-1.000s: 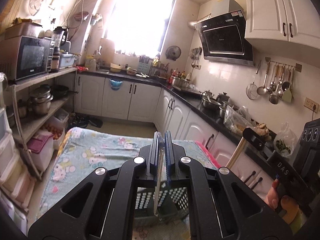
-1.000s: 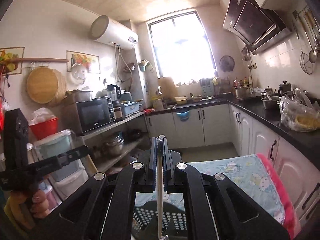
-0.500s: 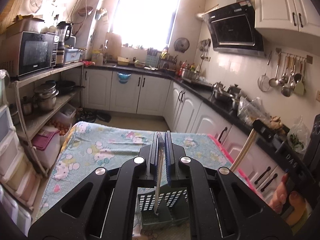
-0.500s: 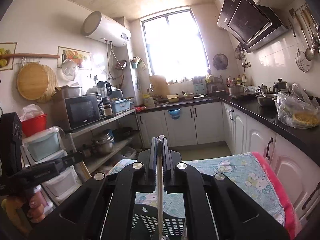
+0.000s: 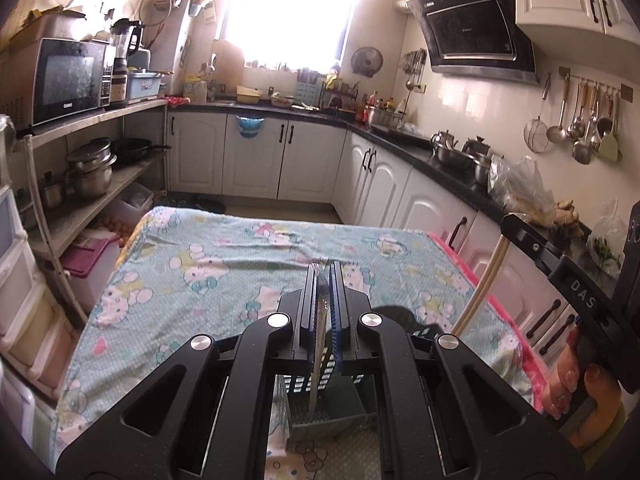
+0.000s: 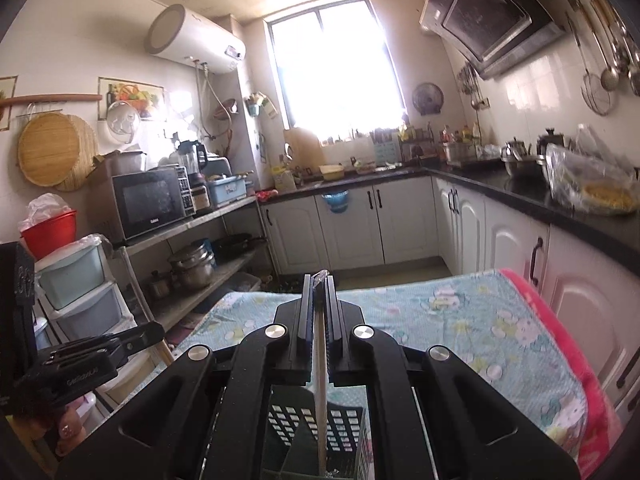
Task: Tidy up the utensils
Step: 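Carry both held chopsticks over the green caddy and lower them in, then open both tools to release the chopsticks upright in the caddy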
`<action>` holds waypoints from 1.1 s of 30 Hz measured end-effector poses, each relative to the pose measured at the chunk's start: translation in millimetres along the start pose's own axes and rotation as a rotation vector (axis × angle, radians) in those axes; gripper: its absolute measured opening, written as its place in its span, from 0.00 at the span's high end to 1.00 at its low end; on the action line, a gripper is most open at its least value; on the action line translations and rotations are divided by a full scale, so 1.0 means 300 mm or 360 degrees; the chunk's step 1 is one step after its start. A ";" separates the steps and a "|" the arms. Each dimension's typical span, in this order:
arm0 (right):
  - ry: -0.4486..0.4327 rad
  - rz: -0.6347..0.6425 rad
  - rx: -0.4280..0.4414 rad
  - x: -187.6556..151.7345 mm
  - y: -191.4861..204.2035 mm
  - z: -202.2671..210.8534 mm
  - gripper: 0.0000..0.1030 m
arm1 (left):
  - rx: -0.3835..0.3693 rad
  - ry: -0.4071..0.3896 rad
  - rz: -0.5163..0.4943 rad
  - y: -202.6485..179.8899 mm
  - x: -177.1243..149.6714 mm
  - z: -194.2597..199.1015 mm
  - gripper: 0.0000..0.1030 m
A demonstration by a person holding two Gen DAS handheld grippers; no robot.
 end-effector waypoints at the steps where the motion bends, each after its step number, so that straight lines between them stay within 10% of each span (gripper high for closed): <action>1: 0.0010 -0.0007 0.0001 -0.009 -0.002 -0.005 0.95 | 0.0001 0.0005 -0.0001 -0.001 -0.004 -0.005 0.97; 13: 0.0071 -0.0017 -0.0030 -0.077 -0.012 -0.027 0.94 | 0.0041 -0.0009 -0.0011 0.011 -0.033 -0.010 0.97; 17: 0.0080 -0.0025 -0.0048 -0.083 -0.024 -0.017 0.67 | 0.0061 -0.0019 0.0006 0.030 -0.031 -0.009 0.97; 33: 0.0126 -0.0014 -0.0093 -0.131 -0.057 0.082 0.54 | 0.0131 -0.0062 0.0057 0.089 -0.025 0.017 0.82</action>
Point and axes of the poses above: each gripper's, at about its wrist camera, not at the fingertips, and z roughly against the way its jaws point, y to its left, x to its top, the point moved 7 cm from there along -z, roughly the way its jaws point, and after that the axes turned 6 degrees about -x, right-handed, at the moved point
